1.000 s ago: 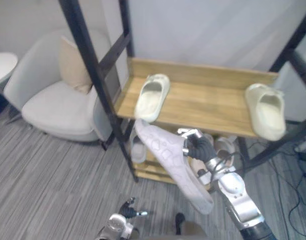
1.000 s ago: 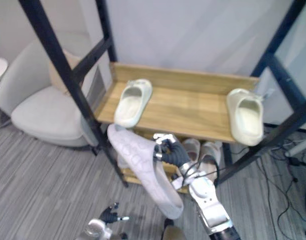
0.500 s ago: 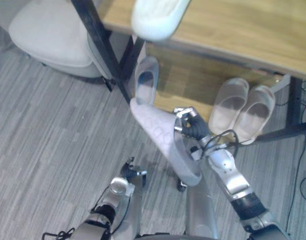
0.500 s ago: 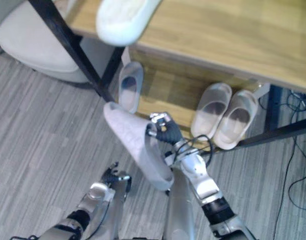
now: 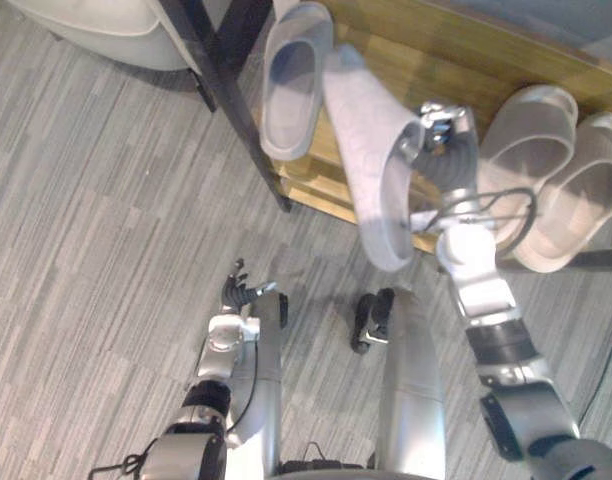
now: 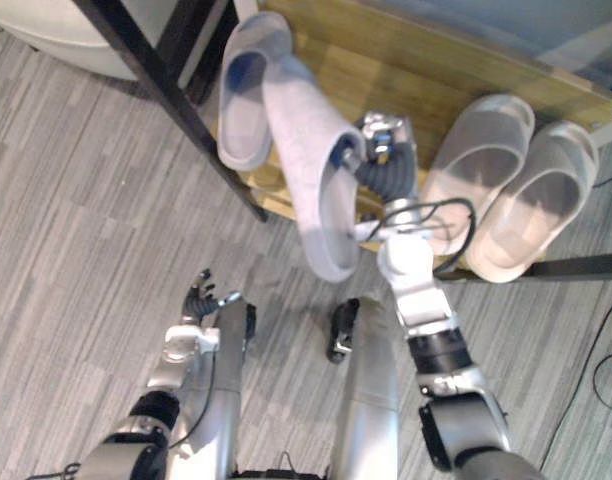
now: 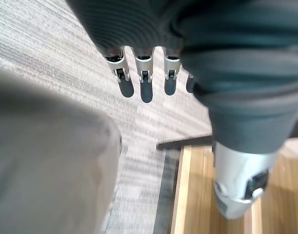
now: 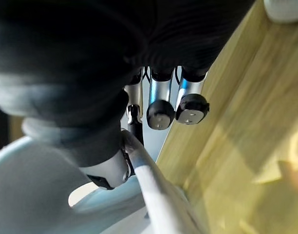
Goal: Organize the slippers on the shoe rack
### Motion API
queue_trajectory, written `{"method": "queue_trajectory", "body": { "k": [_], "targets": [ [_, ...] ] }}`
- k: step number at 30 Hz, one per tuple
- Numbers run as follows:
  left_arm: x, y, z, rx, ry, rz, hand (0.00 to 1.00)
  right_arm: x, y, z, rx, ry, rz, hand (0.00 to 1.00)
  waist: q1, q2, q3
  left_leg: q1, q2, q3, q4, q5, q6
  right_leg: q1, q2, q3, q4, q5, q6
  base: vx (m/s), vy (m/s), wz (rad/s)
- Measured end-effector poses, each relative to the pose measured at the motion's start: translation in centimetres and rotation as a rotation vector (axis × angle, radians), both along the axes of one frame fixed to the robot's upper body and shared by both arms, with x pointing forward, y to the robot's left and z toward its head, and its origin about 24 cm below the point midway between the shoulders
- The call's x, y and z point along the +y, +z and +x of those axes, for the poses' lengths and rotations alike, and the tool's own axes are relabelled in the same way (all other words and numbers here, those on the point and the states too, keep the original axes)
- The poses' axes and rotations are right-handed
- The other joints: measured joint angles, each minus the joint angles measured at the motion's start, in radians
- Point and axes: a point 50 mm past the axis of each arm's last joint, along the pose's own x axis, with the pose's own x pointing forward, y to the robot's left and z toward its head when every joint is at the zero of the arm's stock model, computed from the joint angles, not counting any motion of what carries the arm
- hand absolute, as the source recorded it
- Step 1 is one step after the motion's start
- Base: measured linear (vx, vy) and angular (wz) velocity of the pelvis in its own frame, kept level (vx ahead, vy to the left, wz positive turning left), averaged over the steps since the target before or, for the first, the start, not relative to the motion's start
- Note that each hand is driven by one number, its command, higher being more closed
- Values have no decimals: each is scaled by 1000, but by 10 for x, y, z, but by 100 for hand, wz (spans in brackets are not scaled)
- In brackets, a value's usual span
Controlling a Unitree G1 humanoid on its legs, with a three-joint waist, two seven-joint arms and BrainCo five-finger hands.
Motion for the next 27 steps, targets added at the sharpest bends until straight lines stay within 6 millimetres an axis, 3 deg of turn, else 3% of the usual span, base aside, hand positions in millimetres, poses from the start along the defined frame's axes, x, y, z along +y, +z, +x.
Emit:
{"method": "queue_trajectory", "body": {
  "k": [7, 13, 14, 19, 27],
  "targets": [
    [5, 1, 1, -10, 73, -47, 0, -17, 20, 23, 3, -149, 77, 100, 15, 2, -16, -36, 31, 13, 2, 0, -1, -33, 13, -8, 0, -2, -4, 28, -23, -2],
    [8, -1, -1, -3, 117, -66, 0, -15, 30, 38, 34, -185, 120, 100, 24, 2, -45, -70, 49, 15, 9, 0, -1, -61, 17, -17, 2, 2, -15, 18, -8, 0],
    [8, -1, -1, -4, 120, -64, 0, -15, 32, 41, 41, -187, 154, 0, 28, 2, -47, -72, 55, 18, 13, 0, -1, -62, 18, -18, 3, 3, -16, 0, 0, 0],
    [8, -6, -3, 19, 138, -77, 0, -13, 32, 48, 68, -203, 187, 0, 34, 2, -80, -94, 58, 23, 13, 0, -1, -83, 17, -18, 3, 1, -12, 0, 0, 0],
    [8, -12, -7, 50, 153, -75, 0, 8, 18, 57, 154, -121, 286, 0, 36, 1, -104, -96, 60, 30, 11, 1, -1, -89, 18, -13, 3, 0, -12, 0, 0, 0]
  ]
}}
